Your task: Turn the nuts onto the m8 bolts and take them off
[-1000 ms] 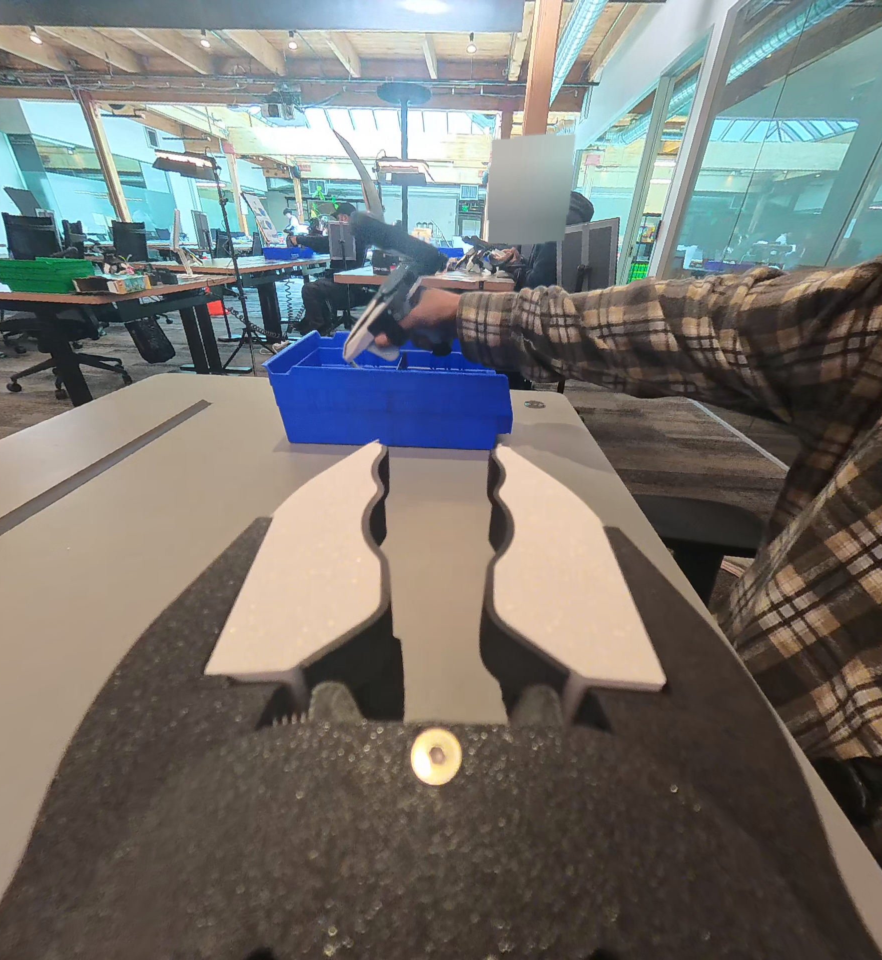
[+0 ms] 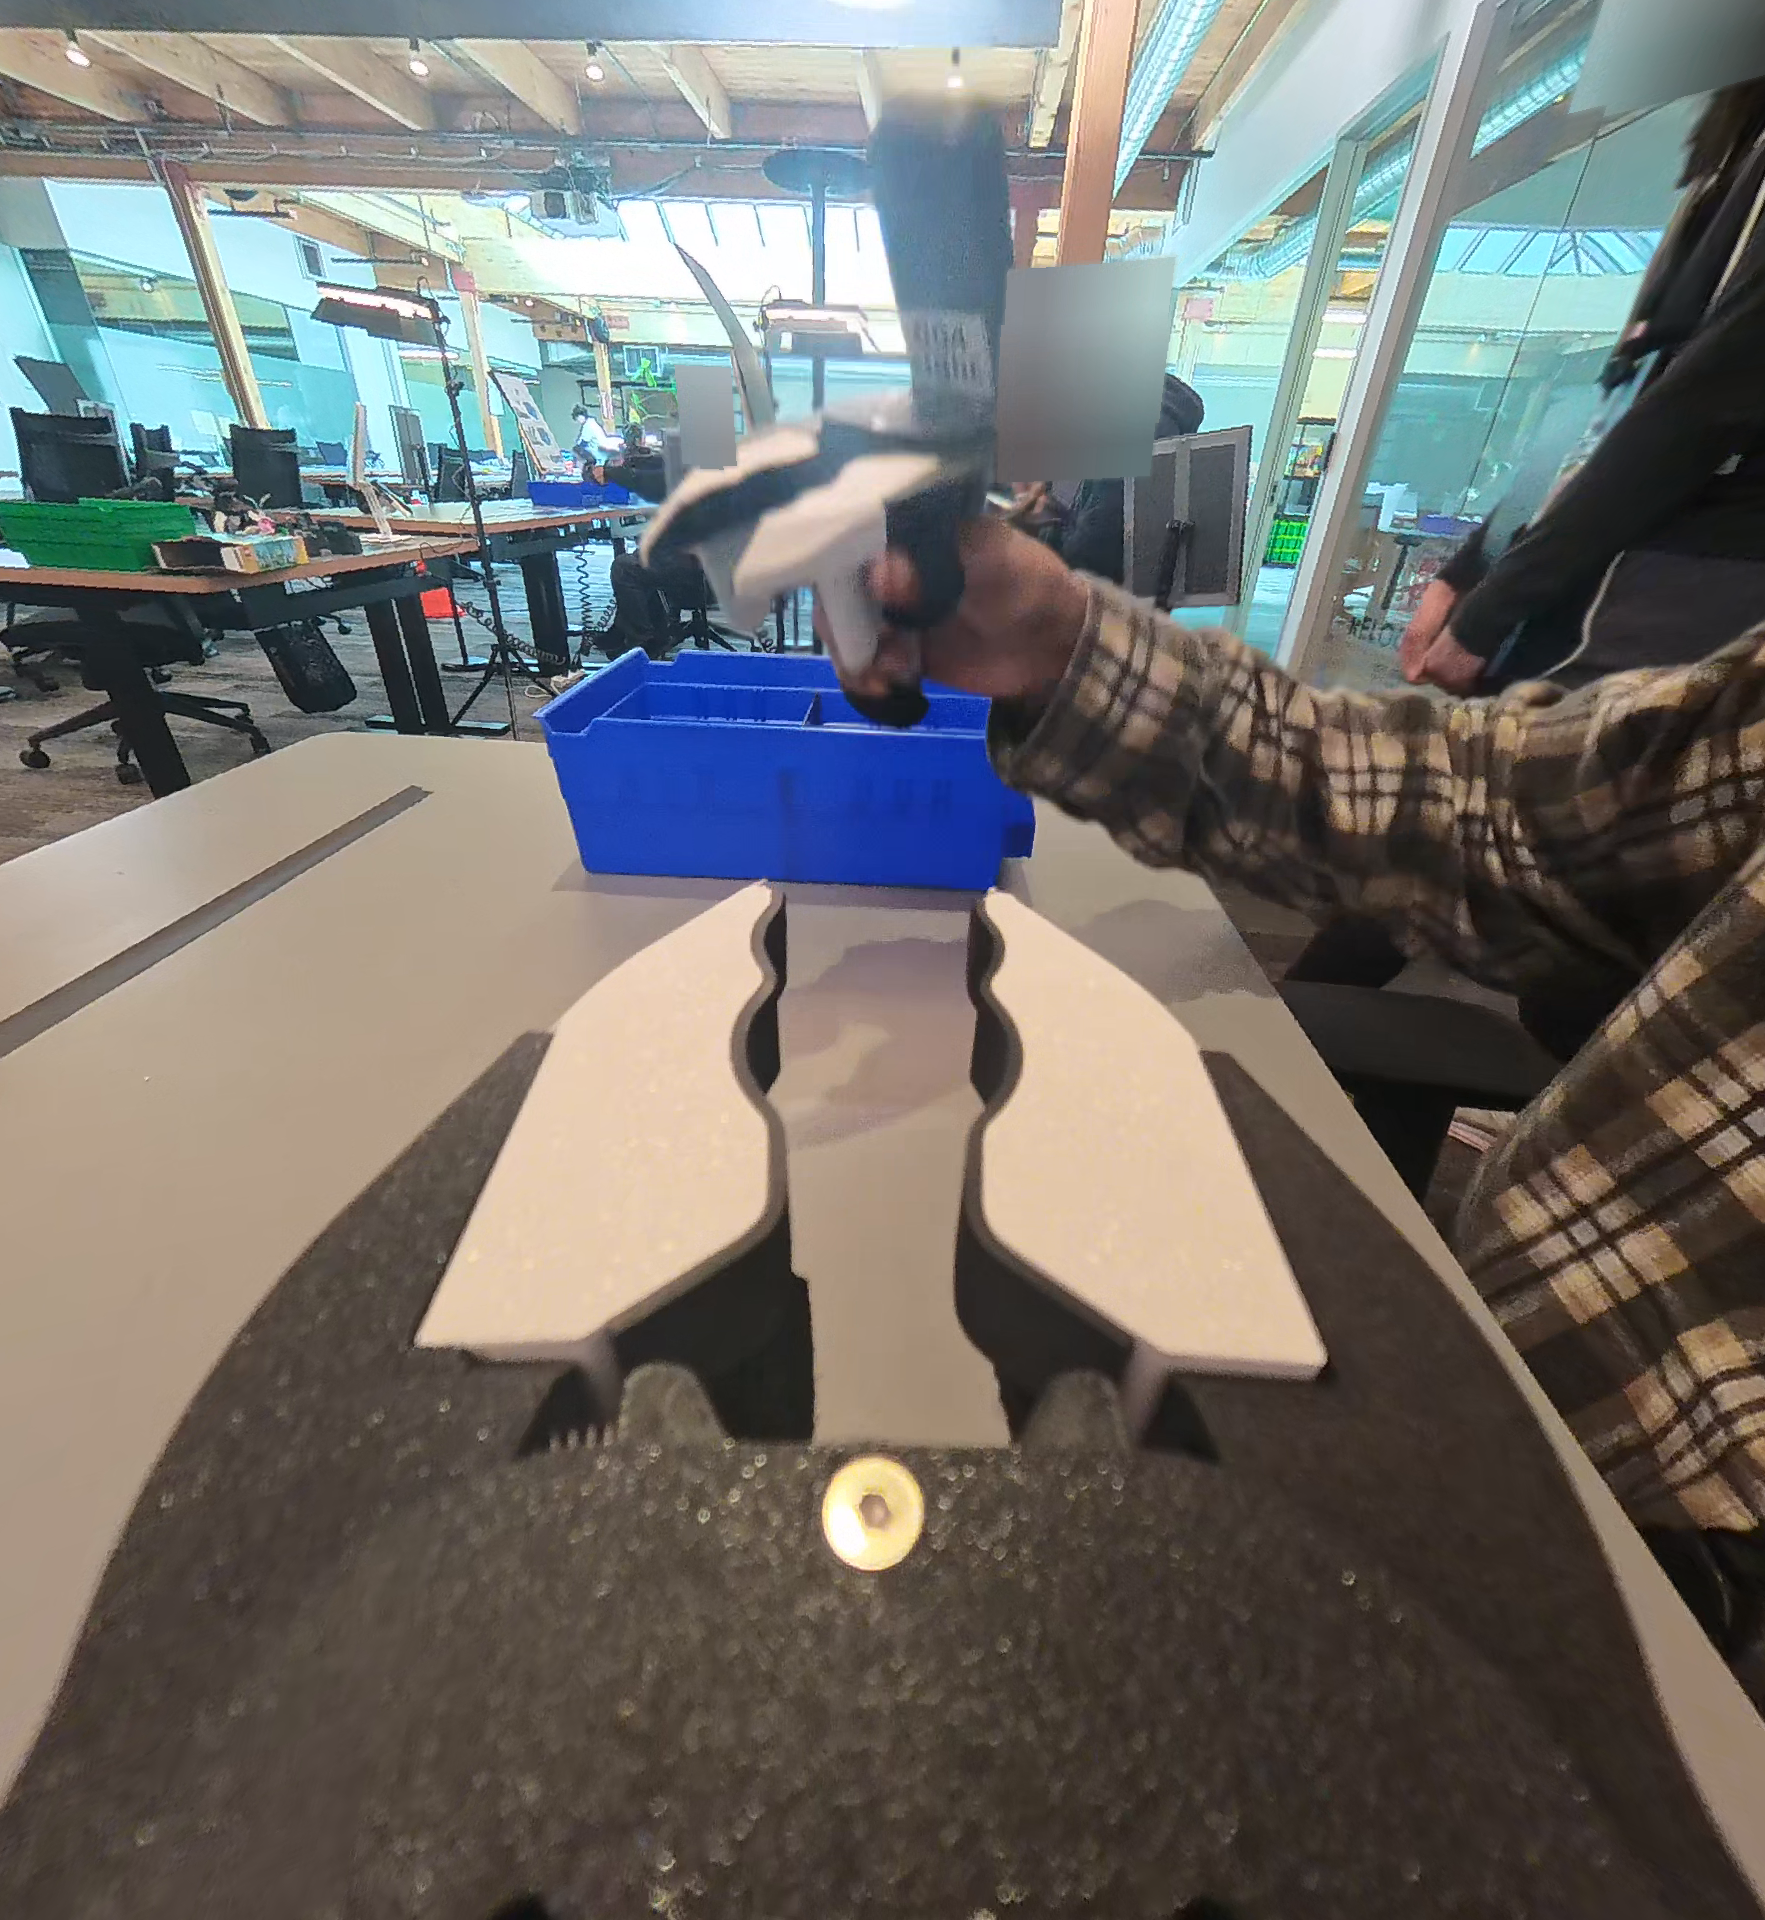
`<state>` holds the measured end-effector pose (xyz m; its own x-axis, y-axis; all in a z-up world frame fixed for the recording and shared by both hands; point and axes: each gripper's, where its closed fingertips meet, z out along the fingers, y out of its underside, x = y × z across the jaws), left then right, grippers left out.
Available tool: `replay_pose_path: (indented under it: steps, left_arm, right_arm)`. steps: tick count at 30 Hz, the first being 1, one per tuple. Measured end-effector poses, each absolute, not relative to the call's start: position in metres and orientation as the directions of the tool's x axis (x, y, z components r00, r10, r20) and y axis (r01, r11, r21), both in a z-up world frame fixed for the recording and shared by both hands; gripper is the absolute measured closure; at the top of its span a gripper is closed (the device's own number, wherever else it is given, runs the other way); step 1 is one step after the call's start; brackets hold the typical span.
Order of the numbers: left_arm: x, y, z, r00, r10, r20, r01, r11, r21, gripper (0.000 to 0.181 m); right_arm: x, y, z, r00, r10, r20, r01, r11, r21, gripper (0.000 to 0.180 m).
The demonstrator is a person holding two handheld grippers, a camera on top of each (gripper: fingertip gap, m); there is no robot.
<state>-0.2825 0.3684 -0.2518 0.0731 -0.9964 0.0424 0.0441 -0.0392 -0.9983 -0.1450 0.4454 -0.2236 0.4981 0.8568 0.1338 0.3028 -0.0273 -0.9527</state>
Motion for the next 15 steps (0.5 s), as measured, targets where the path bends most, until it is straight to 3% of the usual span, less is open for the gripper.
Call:
replay_pose_path:
  steps: [6,15]
  left_arm:
    - [-0.283,0.371,-0.255,0.08,-0.996,0.047,0.037,-0.045,-0.998,0.148]
    - [-0.3,0.385,-0.239,0.152,-0.988,0.032,0.07,-0.021,-0.997,0.148]
  right_arm:
    - [-0.178,0.444,-0.29,0.468,0.877,0.109,0.29,-0.036,-0.956,0.144]
    - [-0.182,0.439,-0.308,0.444,0.893,0.07,0.246,-0.047,-0.968,0.145]
